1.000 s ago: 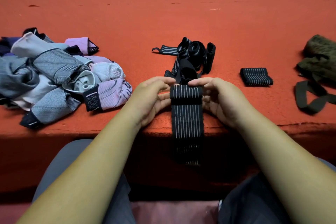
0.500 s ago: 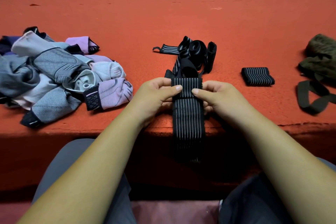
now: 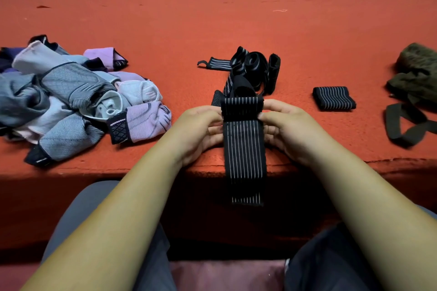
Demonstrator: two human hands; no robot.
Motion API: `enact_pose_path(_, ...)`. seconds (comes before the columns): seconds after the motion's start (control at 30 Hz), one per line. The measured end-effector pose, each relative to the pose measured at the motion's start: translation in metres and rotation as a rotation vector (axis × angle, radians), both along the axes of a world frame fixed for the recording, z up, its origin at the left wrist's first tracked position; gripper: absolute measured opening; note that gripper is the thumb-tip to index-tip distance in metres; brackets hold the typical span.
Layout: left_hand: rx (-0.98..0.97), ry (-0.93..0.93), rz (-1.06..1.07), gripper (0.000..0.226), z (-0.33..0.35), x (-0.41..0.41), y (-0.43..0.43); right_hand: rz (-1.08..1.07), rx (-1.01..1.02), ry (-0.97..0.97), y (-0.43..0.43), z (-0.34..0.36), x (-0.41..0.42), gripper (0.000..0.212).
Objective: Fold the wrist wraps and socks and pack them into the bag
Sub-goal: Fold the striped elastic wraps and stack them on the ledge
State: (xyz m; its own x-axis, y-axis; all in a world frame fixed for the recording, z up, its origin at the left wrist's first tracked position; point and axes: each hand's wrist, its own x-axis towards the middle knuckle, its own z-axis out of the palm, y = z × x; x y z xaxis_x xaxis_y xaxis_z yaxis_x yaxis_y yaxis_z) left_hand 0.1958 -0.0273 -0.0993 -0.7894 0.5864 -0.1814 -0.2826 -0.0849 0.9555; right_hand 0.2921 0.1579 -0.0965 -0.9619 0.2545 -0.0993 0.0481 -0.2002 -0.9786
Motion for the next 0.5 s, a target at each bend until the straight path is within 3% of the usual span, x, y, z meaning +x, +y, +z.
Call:
enact_pose_path(0.1,-0.009,-0.032,-0.030,0.030,0.0025,0.0020,-0.0001,-0.056,-0.065,0.006,-0.0001,0.0035,-0.0007,0.039)
enact_pose_path(0.2,-0.070,-0.017,-0.061,0.041,0.0001,0.0003,-0.0014,-0.080,-0.086,0.004,-0.0005,0.0063,-0.0002,0.024)
enact_pose_path(0.37,-0.007,0.048,-0.044,0.013,-0.0059,0.0019,-0.0019,-0.011,0.018,0.020,0.0034,-0.0021,-0.0008,0.018)
enact_pose_path(0.5,0.048,0.125,-0.010,0.011,-0.0046,0.0012,-0.0005,0.033,0.173,-0.033,0.0007,-0.0005,0.0035,0.013)
